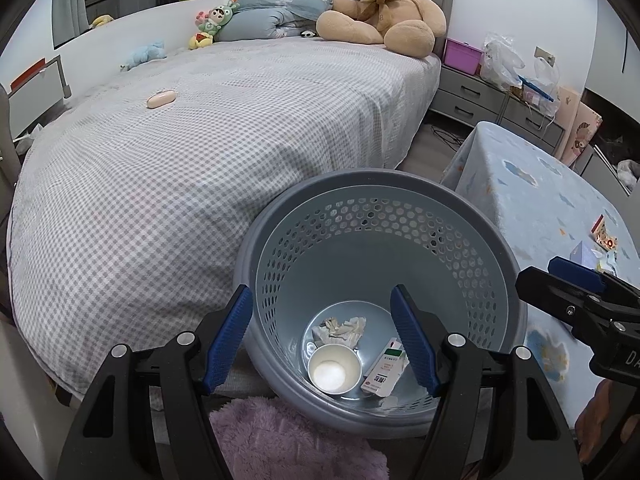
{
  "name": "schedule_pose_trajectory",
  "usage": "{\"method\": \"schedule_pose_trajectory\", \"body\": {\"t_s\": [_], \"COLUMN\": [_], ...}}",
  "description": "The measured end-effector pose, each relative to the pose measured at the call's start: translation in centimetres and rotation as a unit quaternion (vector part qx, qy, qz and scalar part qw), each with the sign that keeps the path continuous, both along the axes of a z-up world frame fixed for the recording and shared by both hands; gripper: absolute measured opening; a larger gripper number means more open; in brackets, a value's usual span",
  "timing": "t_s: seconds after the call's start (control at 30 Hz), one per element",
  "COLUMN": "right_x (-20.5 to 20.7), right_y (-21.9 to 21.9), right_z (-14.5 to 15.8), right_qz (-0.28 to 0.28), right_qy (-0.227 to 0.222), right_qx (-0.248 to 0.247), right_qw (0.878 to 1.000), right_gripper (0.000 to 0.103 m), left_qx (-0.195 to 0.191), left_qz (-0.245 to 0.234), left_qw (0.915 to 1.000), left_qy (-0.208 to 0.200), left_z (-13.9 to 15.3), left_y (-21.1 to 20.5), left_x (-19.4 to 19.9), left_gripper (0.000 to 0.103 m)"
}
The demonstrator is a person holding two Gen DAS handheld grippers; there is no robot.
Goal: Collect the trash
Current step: 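Move both grippers back toward the lavender box and wrappers on the table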
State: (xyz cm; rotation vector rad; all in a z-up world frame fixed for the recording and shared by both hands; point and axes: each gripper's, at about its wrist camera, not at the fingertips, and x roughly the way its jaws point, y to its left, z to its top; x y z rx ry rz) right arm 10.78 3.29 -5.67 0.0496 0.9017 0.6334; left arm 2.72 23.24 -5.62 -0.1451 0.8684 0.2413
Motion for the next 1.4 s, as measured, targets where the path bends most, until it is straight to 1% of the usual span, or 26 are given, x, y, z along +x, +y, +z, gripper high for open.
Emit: {"method": "schedule_pose_trajectory", "body": {"t_s": [0.4, 0.67, 0.77, 0.97, 1.13, 1.4], "right_x": [-1.4, -2.5, -2.8, -3.5, -3.9, -2.4], "right_y": [-3.3, -7.4, -9.1, -13.5, -18.0, -25.7], "right_z": [0.8, 1.2, 1.3, 1.4, 1.1, 0.8], "right_qz": [-0.027, -0.058, -0.072, -0.106, -0.14, -0.203], "right_qy": [-0.003, -0.008, -0.009, -0.011, -0.013, -0.014], "right_qx": [0.007, 0.011, 0.012, 0.01, 0.003, -0.006], "right_qw": [1.0, 0.998, 0.997, 0.994, 0.99, 0.979], "right_gripper": [0.088, 0.089, 0.089, 0.09, 0.091, 0.095], "left_qx": [0.002, 0.004, 0.003, -0.005, -0.006, -0.005], "left_qz": [-0.022, -0.052, -0.067, -0.095, -0.119, -0.149], "left_qw": [0.9997, 0.9985, 0.9976, 0.9954, 0.9928, 0.9887], "left_qy": [-0.008, -0.015, -0.016, -0.016, -0.012, -0.017], "left_z": [1.2, 1.8, 2.0, 1.8, 1.6, 2.5], "left_y": [-2.8, -6.5, -8.4, -12.0, -15.2, -19.5], "left_x": [-1.2, -1.4, -1.4, -1.1, -0.4, 1.0], "left_gripper": [0.068, 0.068, 0.068, 0.068, 0.068, 0.068]}}
